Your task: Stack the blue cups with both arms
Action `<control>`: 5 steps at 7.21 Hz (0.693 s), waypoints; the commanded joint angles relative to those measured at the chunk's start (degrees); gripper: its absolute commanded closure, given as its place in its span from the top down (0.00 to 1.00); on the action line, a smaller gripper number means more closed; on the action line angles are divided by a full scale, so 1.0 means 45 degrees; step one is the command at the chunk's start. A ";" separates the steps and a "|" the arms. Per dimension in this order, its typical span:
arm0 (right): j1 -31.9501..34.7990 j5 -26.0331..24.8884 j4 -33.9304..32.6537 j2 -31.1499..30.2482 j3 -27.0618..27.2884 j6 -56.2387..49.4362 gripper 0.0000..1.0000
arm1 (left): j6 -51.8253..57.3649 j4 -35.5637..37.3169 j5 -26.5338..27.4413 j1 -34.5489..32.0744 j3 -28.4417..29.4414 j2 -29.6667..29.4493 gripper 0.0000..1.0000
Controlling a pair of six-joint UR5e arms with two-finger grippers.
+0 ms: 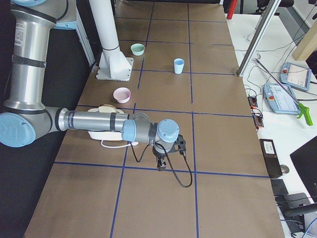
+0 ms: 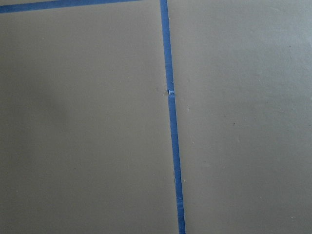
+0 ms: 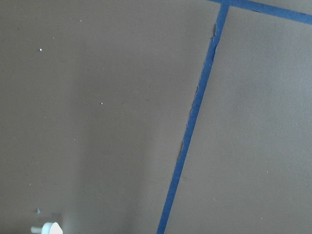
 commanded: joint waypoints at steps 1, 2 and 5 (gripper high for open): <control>-0.0006 0.0003 0.0000 0.0014 -0.0022 0.0017 1.00 | -0.0010 -0.0008 0.0000 0.0007 0.0011 -0.0082 1.00; -0.0006 0.0003 0.0000 0.0034 -0.0081 0.0017 1.00 | -0.0010 -0.0008 0.0000 0.0007 0.0011 -0.0101 1.00; -0.0006 0.0003 0.0000 0.0034 -0.0120 0.0017 1.00 | 0.0009 -0.0008 0.0000 0.0007 0.0011 -0.0082 1.00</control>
